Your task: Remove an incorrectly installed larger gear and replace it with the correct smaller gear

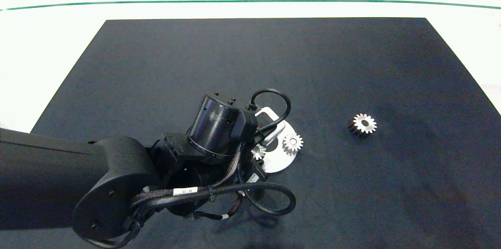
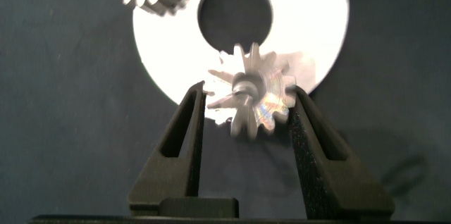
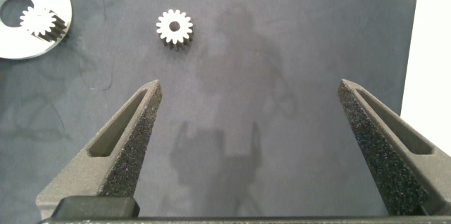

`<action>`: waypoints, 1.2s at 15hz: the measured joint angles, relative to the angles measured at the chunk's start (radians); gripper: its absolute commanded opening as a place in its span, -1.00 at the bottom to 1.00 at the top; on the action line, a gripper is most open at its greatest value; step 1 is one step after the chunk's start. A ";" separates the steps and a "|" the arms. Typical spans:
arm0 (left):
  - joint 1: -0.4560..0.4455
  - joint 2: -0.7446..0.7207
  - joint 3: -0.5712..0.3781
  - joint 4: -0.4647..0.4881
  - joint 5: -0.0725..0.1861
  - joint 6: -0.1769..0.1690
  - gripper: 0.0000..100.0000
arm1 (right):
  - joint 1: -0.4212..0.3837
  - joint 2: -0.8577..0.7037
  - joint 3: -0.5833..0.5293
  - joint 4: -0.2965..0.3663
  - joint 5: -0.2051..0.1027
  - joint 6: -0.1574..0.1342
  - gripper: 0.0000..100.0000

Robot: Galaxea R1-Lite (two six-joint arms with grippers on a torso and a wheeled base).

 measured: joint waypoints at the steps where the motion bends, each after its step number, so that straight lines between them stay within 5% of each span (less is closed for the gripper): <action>1: 0.002 -0.001 0.003 0.001 0.000 0.000 -0.56 | 0.000 -0.001 0.001 0.000 0.000 0.000 1.00; 12: 0.026 -0.037 0.049 -0.003 0.000 -0.009 -0.56 | 0.000 -0.002 0.000 0.000 -0.003 -0.001 1.00; 18: 0.026 -0.043 0.129 -0.115 0.001 -0.012 -0.56 | -0.001 -0.004 -0.003 0.000 -0.003 -0.001 1.00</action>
